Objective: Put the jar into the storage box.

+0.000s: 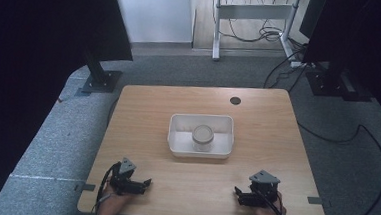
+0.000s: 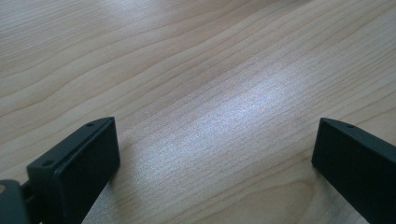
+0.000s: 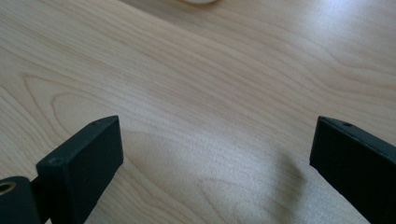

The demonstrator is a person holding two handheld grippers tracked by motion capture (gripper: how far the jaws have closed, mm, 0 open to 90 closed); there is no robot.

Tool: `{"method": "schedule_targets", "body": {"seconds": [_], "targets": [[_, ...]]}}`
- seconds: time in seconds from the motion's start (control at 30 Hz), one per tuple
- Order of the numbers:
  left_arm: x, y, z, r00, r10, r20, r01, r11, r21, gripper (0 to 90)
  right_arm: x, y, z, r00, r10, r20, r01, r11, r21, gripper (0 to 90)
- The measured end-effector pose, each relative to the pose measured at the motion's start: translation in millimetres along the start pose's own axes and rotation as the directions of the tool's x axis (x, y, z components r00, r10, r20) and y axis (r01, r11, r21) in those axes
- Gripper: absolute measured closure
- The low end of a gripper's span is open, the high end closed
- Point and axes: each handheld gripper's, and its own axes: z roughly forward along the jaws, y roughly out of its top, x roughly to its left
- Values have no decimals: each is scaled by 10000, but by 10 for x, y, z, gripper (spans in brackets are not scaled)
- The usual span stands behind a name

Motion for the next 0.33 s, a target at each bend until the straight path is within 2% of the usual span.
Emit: {"method": "schedule_targets", "body": {"seconds": [0.33], "targets": [[-1, -1, 2, 10000, -8, 2, 8, 10000, -20, 5, -3, -44, 7, 10000, 65, 26, -65, 9998, 186, 28]]}}
